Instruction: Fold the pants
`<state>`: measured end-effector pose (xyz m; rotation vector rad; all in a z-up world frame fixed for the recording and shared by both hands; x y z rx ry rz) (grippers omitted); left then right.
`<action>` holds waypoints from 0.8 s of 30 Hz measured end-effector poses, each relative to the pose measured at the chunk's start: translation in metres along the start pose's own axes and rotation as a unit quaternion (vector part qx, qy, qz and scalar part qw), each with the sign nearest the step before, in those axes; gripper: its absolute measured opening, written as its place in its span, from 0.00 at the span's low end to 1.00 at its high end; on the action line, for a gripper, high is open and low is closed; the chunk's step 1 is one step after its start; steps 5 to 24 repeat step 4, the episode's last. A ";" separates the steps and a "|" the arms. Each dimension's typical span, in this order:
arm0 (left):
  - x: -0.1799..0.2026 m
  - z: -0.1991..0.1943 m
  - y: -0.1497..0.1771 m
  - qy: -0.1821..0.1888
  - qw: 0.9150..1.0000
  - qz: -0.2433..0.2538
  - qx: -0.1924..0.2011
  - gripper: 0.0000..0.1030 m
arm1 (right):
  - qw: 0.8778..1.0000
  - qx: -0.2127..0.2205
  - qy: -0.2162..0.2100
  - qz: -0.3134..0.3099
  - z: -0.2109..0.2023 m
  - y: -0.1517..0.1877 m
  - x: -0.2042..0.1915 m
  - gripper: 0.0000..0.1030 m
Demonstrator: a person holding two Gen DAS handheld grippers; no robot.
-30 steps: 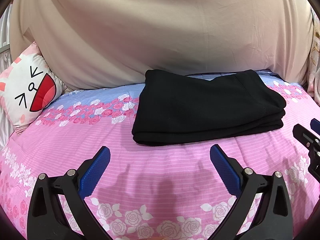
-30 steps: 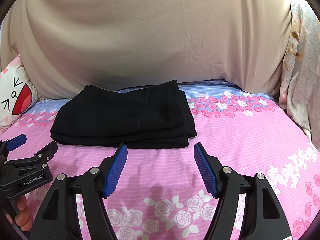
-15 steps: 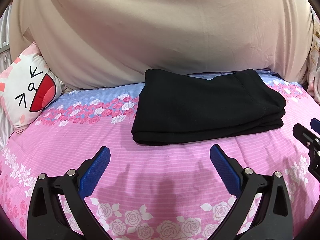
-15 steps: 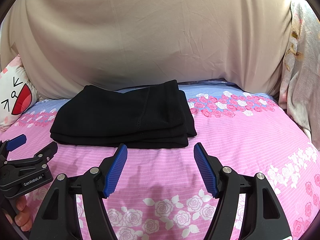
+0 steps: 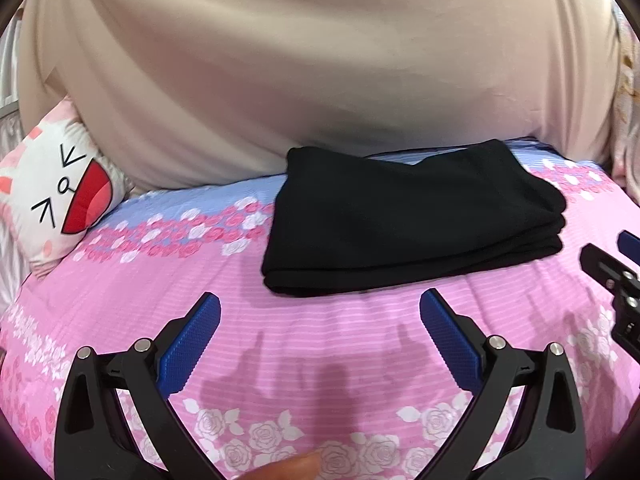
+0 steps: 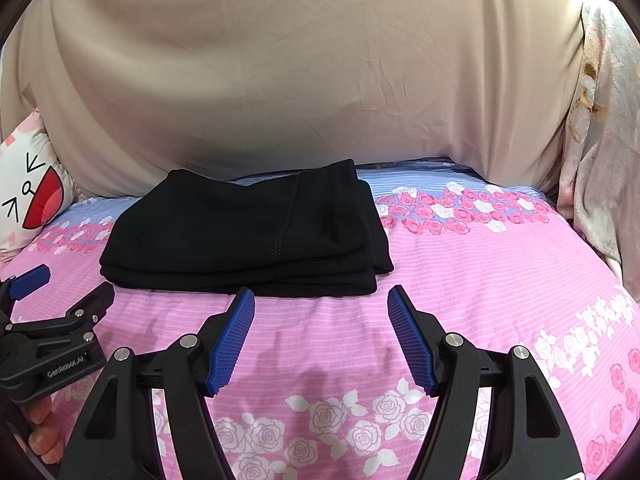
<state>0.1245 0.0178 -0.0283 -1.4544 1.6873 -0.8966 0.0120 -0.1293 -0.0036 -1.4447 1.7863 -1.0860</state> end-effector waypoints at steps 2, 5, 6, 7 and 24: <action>0.001 -0.001 0.000 -0.001 1.000 0.002 0.003 0.95 | 1.000 0.000 0.000 0.000 0.000 0.000 0.000 0.65; 0.001 -0.001 0.000 -0.002 1.000 0.002 0.003 0.95 | 1.000 -0.001 0.000 0.000 0.000 0.000 0.000 0.65; 0.001 -0.001 0.000 -0.002 1.000 0.002 0.003 0.95 | 1.000 -0.001 0.000 0.000 0.000 0.000 0.000 0.65; 0.001 -0.001 0.000 -0.002 1.000 0.002 0.003 0.95 | 1.000 -0.001 0.000 0.000 0.000 0.000 0.000 0.65; 0.001 -0.001 0.000 -0.002 1.000 0.002 0.003 0.95 | 1.000 -0.001 0.000 0.000 0.000 0.000 0.000 0.65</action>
Point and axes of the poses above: each gripper's, at about its wrist camera, not at the fingertips, and z roughly the way its jaws point, x to its right, y to its underside, the point moved 1 cm from there along z, roughly the way its jaws point, and after that the axes turned 5 degrees about -z, right-handed, at the moved point
